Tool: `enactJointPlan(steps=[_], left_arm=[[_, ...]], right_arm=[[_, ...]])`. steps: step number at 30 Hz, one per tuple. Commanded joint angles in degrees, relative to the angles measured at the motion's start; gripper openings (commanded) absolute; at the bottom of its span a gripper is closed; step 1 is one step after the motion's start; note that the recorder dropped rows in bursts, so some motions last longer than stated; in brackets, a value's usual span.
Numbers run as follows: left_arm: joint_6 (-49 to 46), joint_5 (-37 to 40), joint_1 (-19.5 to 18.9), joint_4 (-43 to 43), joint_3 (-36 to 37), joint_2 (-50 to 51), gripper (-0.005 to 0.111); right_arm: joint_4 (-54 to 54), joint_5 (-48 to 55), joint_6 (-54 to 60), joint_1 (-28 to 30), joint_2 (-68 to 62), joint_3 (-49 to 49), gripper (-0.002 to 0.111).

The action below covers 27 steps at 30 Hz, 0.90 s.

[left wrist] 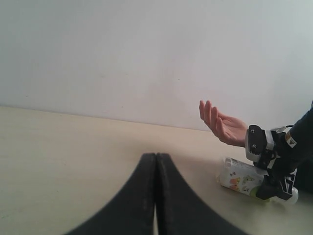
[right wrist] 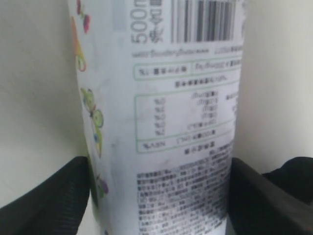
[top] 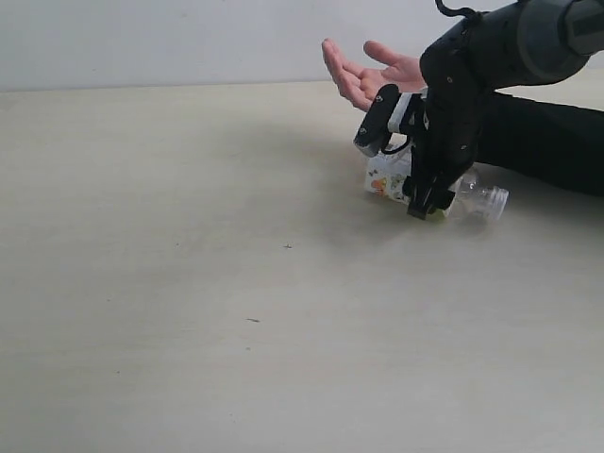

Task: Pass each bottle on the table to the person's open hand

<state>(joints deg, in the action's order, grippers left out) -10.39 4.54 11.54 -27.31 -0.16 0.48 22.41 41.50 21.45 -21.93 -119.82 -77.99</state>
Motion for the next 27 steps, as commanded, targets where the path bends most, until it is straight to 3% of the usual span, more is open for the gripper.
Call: enactJointPlan(steps=[1, 3, 4, 5, 12, 20, 27], left_arm=[[0.14, -0.08, -0.25, 0.07, 0.16, 0.13, 0.000], [0.14, -0.08, -0.25, 0.07, 0.16, 0.13, 0.000], [0.14, -0.08, -0.25, 0.07, 0.16, 0.13, 0.000], [0.14, -0.08, -0.25, 0.07, 0.16, 0.13, 0.000], [0.14, -0.08, -0.25, 0.07, 0.16, 0.13, 0.000], [0.14, -0.08, -0.25, 0.07, 0.16, 0.13, 0.000], [0.14, -0.08, -0.25, 0.07, 0.16, 0.13, 0.000]], right_arm=[[0.12, 2.64, -0.25, -0.08, 0.53, -0.19, 0.023], [0.12, 2.86, -0.25, -0.08, 1.22, -0.19, 0.013], [-0.42, 3.13, 0.42, -0.08, 1.84, -0.19, 0.001], [-1.29, 3.35, 1.36, -0.08, 2.36, -0.19, 0.000], [-7.04, 6.41, 5.95, -0.08, 5.86, -0.19, 0.000], [-14.99, 19.37, 7.69, -0.08, 9.22, -0.19, 0.000], [-22.41, 26.08, -0.70, -0.08, 14.23, 3.40, 0.000]])
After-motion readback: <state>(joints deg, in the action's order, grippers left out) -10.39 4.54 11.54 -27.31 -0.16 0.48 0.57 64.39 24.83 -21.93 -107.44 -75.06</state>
